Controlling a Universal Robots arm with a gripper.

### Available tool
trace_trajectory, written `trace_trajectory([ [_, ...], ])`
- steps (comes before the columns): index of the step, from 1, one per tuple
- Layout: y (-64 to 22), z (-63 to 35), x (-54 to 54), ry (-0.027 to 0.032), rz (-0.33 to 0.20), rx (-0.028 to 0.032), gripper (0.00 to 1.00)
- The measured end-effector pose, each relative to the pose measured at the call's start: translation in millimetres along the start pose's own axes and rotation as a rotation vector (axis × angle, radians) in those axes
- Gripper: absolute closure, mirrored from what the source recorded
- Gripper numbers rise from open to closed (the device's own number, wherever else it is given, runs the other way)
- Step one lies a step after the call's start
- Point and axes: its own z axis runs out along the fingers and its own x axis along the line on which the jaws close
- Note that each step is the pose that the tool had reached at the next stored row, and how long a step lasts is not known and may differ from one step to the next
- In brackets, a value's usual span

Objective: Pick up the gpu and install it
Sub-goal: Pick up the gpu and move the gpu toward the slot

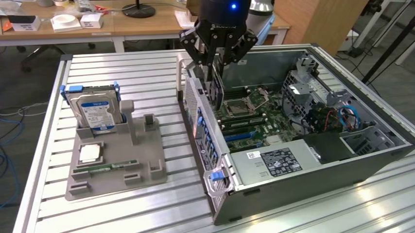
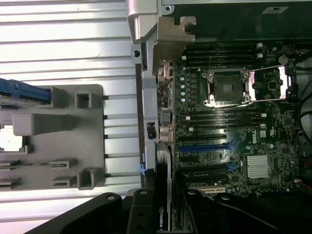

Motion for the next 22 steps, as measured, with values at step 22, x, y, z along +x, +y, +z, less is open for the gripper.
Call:
trace_trajectory([
  [22,1.1,0.3,-15.5,0.0000,0.000,0.0000,0.74],
])
